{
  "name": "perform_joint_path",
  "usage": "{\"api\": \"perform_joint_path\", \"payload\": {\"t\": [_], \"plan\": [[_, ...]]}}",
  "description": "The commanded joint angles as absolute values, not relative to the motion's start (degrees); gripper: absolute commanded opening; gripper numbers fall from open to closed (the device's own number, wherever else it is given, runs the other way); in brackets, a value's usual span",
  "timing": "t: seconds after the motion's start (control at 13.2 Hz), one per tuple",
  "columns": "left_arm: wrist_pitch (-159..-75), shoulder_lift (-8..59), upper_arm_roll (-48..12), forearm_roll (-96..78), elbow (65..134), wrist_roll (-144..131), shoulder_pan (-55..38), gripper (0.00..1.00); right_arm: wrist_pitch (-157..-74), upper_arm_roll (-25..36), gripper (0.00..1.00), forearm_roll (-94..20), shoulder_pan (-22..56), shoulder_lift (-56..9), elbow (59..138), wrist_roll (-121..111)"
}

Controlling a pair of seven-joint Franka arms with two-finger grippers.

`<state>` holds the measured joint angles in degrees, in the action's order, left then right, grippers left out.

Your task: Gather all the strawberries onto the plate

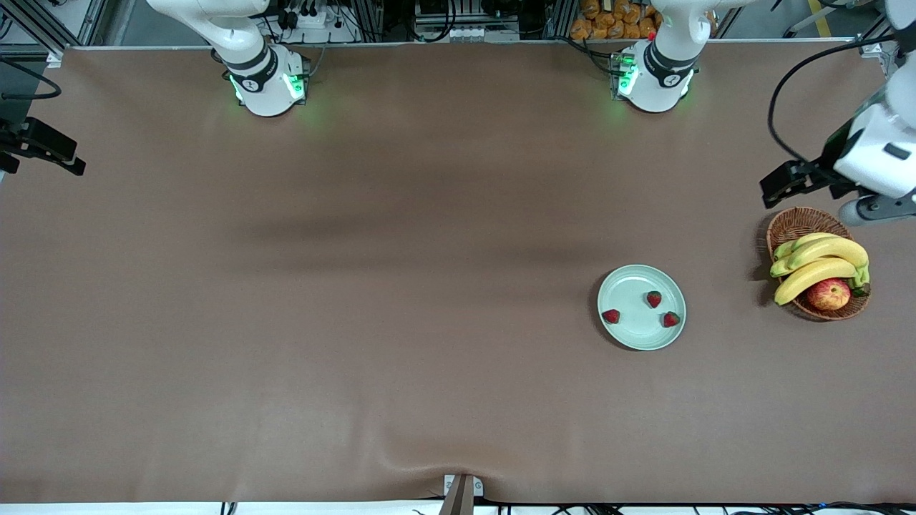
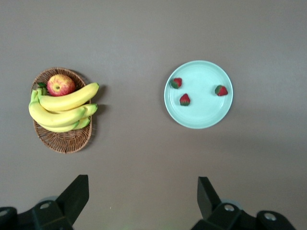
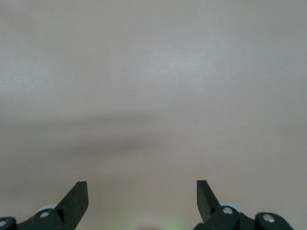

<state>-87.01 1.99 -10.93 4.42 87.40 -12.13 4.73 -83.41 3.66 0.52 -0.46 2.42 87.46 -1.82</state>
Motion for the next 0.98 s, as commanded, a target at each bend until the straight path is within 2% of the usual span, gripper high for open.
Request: {"api": "perform_joint_path", "payload": {"t": [0.0,0.23,0.91], "plan": [[-85.87,-0.96,-7.04,2.46,89.03,-10.28,2.21,1.00,-82.88,2.90,1.00,0.79,-1.49,1.93,86.31,-1.41],[-85.87,-3.68,-4.93,2.29,92.10,-10.28,0.44,1.00,-82.88,2.90,1.00,0.79,-1.41,1.93,86.31,-1.32],[-84.20,-6.15,-4.92,-1.31,92.72,-11.52,0.35,1.00,-82.97,2.90,1.00,0.79,-1.32,1.93,86.31,-1.41]]}}
